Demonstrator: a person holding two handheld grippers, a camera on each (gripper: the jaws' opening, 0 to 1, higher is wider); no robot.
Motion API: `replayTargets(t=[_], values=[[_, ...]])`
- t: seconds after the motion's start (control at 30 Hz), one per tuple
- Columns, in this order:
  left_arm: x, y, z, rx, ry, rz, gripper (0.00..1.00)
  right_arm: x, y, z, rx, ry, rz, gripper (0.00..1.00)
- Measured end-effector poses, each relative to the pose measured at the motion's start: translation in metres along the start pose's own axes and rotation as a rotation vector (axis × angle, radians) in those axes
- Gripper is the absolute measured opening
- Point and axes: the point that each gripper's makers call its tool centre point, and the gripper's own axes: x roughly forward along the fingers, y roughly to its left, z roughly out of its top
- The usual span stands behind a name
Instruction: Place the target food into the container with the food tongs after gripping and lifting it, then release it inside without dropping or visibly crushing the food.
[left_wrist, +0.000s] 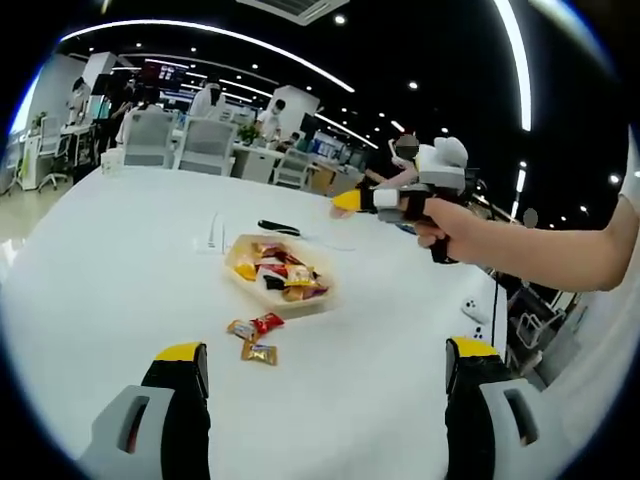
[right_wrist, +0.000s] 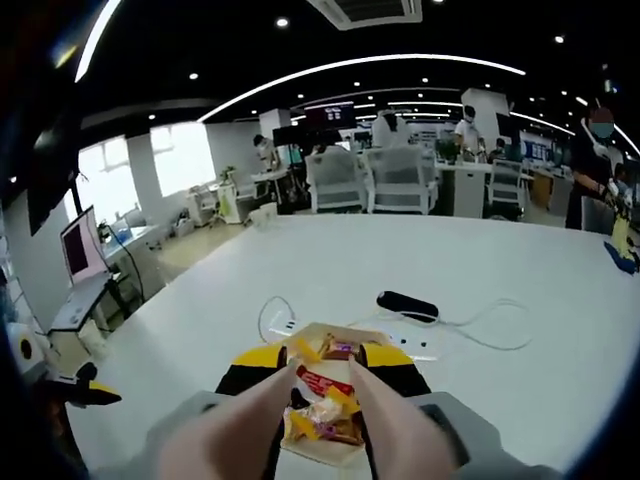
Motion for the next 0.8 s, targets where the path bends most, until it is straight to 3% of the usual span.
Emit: replayTargets(t=[0.43, 0.8], values=[[0.003, -0.002, 0.007, -0.019, -0.019, -0.016, 0.99, -0.001, 0.007, -0.009, 0.0, 0.014, 0.012, 0.28], [-0.002, 0.004, 0.001, -0.029, -0.021, 0.005, 0.99, 0.0, 0.018, -0.016, 0.0, 0.023, 0.031, 0.28]])
